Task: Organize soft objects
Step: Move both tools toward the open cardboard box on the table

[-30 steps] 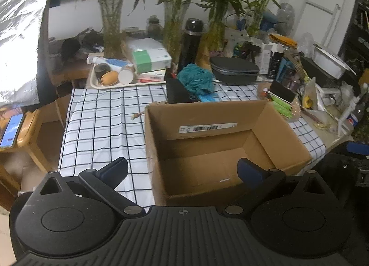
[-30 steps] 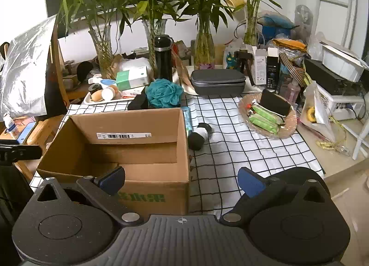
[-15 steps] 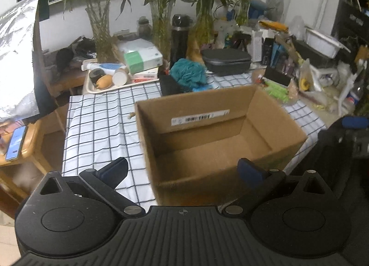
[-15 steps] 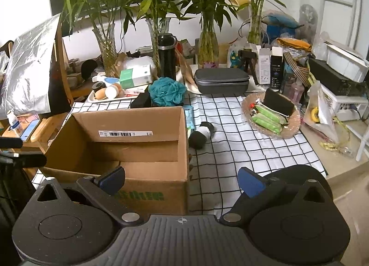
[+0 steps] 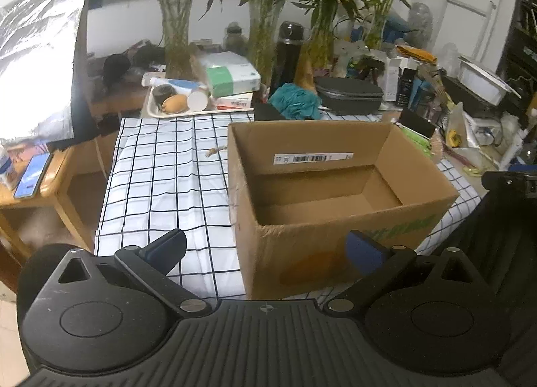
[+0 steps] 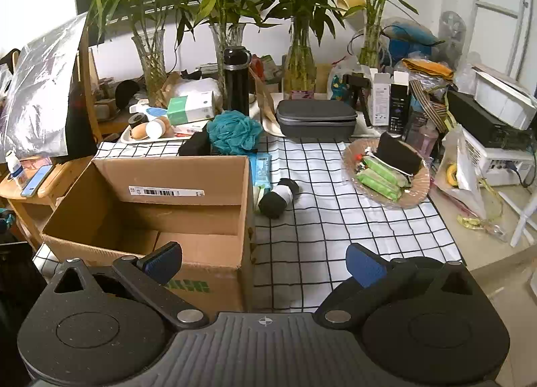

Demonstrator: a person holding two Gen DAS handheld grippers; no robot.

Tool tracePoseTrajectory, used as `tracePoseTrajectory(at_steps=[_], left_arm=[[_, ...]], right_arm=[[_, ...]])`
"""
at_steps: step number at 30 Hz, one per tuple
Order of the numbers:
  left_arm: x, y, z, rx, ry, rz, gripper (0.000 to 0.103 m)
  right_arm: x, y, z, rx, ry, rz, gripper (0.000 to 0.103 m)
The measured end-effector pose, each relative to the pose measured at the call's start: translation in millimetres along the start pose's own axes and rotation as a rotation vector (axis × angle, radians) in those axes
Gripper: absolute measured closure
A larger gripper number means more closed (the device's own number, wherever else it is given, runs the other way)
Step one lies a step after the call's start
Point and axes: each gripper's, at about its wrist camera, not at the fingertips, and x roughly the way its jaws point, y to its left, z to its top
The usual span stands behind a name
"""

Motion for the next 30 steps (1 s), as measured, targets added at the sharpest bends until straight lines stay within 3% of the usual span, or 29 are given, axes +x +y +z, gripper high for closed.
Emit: tracePoseTrajectory(at_steps=[5, 20, 30], left_arm=[[4.7, -1.1, 0.6, -0.006, 0.012, -0.046, 0.0], [20.3, -3.7, 12.2, 0.036, 0.023, -0.084, 0.0], [28.4, -6.2, 17.0, 0.102, 0.077, -0.026, 0.0]], right_arm=[[5.3, 0.0, -1.5, -0.003, 0.015, 0.008, 0.0], [34.0, 7.8, 1.4, -0.034, 0.121, 0.08, 0.0], [38.9, 0.3, 6.9, -0.038, 0.122, 0.111, 0.0]])
